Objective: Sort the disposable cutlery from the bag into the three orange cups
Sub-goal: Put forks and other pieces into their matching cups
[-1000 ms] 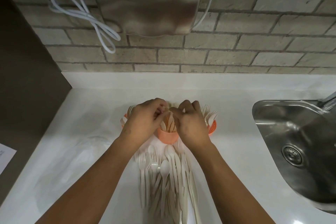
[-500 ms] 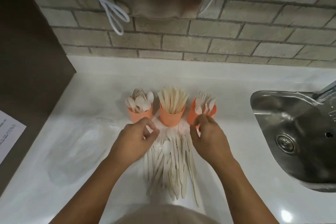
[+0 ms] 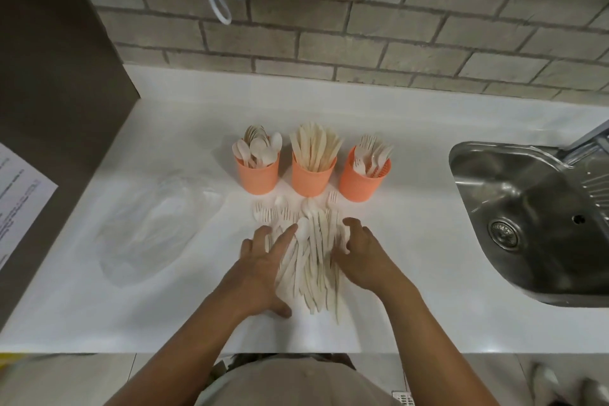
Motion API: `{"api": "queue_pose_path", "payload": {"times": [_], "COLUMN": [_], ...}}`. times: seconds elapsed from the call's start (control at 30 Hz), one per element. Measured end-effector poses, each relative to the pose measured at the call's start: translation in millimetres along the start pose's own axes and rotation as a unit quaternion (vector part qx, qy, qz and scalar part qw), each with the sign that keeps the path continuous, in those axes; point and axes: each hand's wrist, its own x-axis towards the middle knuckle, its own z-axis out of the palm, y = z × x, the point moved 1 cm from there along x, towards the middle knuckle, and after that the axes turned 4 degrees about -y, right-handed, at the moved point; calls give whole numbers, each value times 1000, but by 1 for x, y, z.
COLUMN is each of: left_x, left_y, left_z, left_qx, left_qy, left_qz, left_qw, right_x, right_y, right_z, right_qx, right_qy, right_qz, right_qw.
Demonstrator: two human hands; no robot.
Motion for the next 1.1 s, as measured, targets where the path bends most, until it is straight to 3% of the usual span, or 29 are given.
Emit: {"api": "queue_pose_path", "payload": {"times": [0.1, 0.17, 0.33, 0.47, 0.67, 0.8, 1.1], "left_x": [-4, -4, -1, -2, 7, 14, 16], "left_y": [-20, -29, -26, -28, -17, -21, -30], "left_z": [8, 13, 12, 4, 7, 11, 13], "left_qx": [-52, -82, -122, -99, 34, 19, 49], "left_qy": [4, 17, 74, 85, 100, 109, 94], "left_qz": [16, 34, 43, 49, 87, 90, 112], "left_qw": [998, 996, 989, 990, 991, 990, 988], "right_x": [-20, -27, -23, -16, 34, 56, 53], "right_y": [25, 36, 33, 27, -4, -36, -26], "right_z": [7, 20, 37, 14, 14, 24, 42], "right_qx": [-72, -65, -53, 13, 20, -7, 200], "right_qy": [-84, -112, -3, 42, 73, 60, 161], "right_qz": [14, 7, -40, -20, 153, 150, 141], "right_qw": [994, 992, 998, 999, 985, 987, 956]}}
